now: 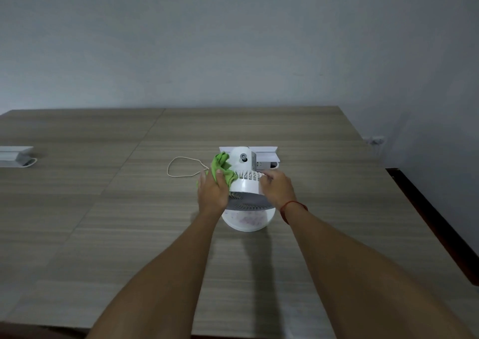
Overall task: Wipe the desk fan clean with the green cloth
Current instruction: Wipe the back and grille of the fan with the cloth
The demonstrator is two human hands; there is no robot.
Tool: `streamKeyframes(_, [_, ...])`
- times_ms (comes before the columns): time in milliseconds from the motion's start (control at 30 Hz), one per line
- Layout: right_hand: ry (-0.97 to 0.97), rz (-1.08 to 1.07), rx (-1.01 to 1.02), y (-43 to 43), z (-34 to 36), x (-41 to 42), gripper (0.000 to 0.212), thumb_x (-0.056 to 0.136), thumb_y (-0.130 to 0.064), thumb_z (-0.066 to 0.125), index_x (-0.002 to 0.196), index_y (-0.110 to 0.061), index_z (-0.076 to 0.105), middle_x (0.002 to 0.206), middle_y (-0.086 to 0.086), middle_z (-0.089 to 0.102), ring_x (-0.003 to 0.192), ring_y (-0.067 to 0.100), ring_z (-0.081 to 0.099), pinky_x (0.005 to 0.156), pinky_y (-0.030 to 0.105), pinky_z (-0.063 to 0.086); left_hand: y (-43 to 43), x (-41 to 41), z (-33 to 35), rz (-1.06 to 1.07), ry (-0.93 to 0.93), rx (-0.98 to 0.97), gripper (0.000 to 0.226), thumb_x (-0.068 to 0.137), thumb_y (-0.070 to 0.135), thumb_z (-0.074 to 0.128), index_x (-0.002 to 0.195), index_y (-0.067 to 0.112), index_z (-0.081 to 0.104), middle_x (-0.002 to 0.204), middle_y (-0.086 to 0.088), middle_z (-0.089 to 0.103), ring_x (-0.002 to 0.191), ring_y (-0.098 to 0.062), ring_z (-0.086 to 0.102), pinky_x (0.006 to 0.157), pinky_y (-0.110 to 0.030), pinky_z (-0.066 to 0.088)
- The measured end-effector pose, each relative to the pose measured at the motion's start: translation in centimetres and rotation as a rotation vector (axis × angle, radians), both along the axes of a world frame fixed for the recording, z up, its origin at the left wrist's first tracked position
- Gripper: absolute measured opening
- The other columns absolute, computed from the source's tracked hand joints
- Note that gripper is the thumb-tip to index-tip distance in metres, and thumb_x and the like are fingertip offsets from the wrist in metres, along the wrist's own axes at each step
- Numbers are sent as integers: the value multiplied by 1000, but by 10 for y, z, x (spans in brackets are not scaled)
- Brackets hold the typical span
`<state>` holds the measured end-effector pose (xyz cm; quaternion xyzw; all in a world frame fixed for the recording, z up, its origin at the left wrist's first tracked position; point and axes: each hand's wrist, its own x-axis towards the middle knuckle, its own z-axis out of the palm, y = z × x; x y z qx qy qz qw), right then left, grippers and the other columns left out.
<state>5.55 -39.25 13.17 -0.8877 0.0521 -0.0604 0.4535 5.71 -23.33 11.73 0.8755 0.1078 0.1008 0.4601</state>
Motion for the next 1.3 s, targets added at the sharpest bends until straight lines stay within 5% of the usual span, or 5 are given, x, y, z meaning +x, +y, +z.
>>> streamKeyframes(300, [64, -43, -9, 3, 6, 11, 31, 89, -11, 40, 58, -13, 43, 78, 13, 53, 76, 27, 46, 67, 27, 32, -17, -19, 2, -209, -165, 268, 48, 104, 33, 28, 151, 23, 32, 164, -11, 14, 153, -25, 6, 124, -46, 7])
streamKeyframes(500, [57, 0, -30, 2, 8, 17, 32, 94, -12, 38, 105, 0, 65, 108, 22, 66, 103, 37, 59, 82, 34, 46, -8, -2, 1, -126, -95, 148, 52, 104, 35, 26, 151, 14, 32, 160, -17, 22, 151, -32, 15, 122, -46, 13])
streamKeyframes(767, [40, -35, 14, 4, 7, 18, 32, 95, -12, 37, 106, -1, 65, 111, 20, 66, 106, 35, 59, 82, 30, 43, 6, 11, 3, 115, 82, -288, 52, 103, 36, 23, 131, 4, 53, 130, -22, 57, 124, -37, 52, 107, -42, 40])
streamKeyframes(1067, [104, -163, 113, 11, 2, 16, 33, 97, -20, 33, 96, -1, 60, 110, 21, 63, 102, 35, 58, 75, 29, 36, -8, -10, 1, -73, -109, -4, 46, 103, 31, 30, 134, 2, 48, 142, -25, 47, 137, -40, 39, 115, -52, 28])
streamKeyframes(1300, [-28, 29, -152, 26, 19, 15, 37, 91, -28, 40, 115, -7, 59, 124, 11, 56, 120, 32, 50, 102, 44, 39, -5, -13, -1, -188, -181, 125, 51, 104, 29, 29, 151, 8, 30, 161, -15, 22, 152, -23, 14, 125, -39, 8])
